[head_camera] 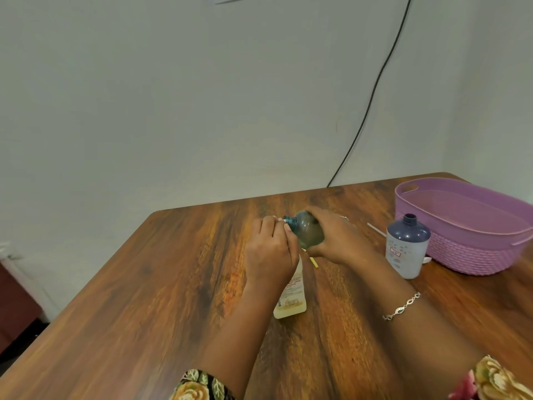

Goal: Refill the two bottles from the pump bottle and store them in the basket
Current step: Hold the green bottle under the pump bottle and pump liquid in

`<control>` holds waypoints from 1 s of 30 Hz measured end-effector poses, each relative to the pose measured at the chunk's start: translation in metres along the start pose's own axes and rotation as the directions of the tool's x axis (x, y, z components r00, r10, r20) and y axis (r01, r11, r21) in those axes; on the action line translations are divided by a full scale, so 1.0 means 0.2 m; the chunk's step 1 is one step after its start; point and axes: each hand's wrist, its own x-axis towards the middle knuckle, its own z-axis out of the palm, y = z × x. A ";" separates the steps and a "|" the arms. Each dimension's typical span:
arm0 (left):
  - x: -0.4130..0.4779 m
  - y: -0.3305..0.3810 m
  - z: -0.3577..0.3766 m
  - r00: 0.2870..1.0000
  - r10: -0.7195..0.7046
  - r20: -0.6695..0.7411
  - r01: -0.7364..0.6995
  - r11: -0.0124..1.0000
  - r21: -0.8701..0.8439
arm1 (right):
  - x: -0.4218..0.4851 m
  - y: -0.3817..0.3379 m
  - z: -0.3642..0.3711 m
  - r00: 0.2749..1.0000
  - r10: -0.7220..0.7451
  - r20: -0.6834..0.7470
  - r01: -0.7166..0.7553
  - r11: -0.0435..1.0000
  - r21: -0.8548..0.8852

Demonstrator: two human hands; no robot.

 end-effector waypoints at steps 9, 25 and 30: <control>-0.02 0.02 0.03 0.997 -0.052 -0.053 0.051 0.998 -0.026 | 0.01 -0.02 -0.01 1.000 0.001 -0.019 -0.002 0.998 -0.064; 0.02 -0.04 0.02 0.998 0.000 -0.063 -0.002 1.000 -0.029 | -0.01 -0.01 -0.01 1.000 0.006 -0.002 -0.006 1.000 -0.001; 0.04 -0.03 -0.02 0.999 0.008 -0.043 -0.011 0.998 -0.061 | 0.00 0.00 -0.03 1.000 0.001 0.002 -0.001 1.000 0.026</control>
